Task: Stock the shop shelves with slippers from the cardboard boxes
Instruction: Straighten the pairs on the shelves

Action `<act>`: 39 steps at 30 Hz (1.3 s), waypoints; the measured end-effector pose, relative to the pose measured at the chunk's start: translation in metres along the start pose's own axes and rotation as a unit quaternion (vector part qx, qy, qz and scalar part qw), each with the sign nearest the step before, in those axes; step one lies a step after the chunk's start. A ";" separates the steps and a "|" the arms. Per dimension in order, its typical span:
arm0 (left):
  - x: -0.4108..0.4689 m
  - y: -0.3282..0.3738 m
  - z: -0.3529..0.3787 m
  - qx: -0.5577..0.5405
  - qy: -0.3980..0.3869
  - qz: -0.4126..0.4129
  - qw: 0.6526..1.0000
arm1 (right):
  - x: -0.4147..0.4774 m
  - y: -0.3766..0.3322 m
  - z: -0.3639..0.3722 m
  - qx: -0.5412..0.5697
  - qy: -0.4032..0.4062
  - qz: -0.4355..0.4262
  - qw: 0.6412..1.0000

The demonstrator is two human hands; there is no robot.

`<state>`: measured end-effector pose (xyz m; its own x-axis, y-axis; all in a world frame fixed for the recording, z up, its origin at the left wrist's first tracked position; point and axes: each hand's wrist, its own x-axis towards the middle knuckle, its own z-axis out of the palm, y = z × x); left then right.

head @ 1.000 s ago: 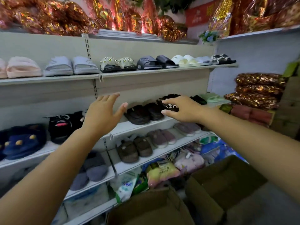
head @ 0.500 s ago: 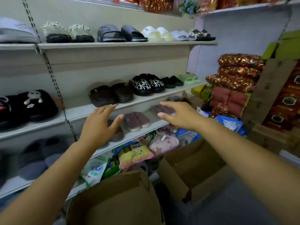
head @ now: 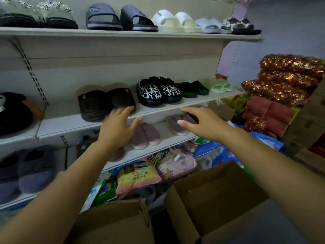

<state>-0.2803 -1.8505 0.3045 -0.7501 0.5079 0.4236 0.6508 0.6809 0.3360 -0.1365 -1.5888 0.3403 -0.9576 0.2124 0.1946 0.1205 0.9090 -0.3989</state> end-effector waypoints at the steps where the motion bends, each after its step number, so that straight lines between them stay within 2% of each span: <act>1: 0.005 0.005 0.007 0.002 -0.009 -0.011 1.000 | 0.006 0.011 0.002 0.002 -0.012 0.002 1.000; 4: 0.016 0.018 0.026 0.008 -0.021 -0.032 0.999 | 0.027 0.041 0.009 0.017 -0.039 0.008 0.999; 8: 0.029 0.032 0.053 0.037 -0.015 -0.047 0.998 | 0.060 0.078 0.012 0.069 -0.032 -0.005 0.997; 17: 0.050 0.081 0.114 0.121 0.003 -0.145 0.982 | 0.137 0.187 0.000 0.085 -0.100 -0.061 0.989; 20: 0.053 0.097 0.136 0.128 0.004 -0.138 0.982 | 0.165 0.211 -0.001 0.084 -0.097 -0.077 0.989; 24: 0.066 0.102 0.143 0.121 -0.001 -0.161 0.980 | 0.202 0.219 0.014 0.140 -0.088 -0.056 0.985; 28: 0.106 0.095 0.140 0.063 -0.056 -0.210 0.974 | 0.231 0.210 0.029 0.200 -0.080 -0.075 0.974; 32: 0.149 0.083 0.145 0.026 -0.055 -0.199 0.978 | 0.257 0.195 0.041 0.232 -0.061 -0.087 0.967; 39: 0.179 0.053 0.172 0.016 -0.013 -0.188 0.982 | 0.283 0.179 0.067 0.152 -0.015 -0.055 0.987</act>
<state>-0.4008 -1.6326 0.2534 -0.9393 0.2313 0.2532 0.3244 0.8387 0.4374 -0.4033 -1.3903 0.2642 -0.9686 0.1034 0.2260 -0.0639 0.7752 -0.6284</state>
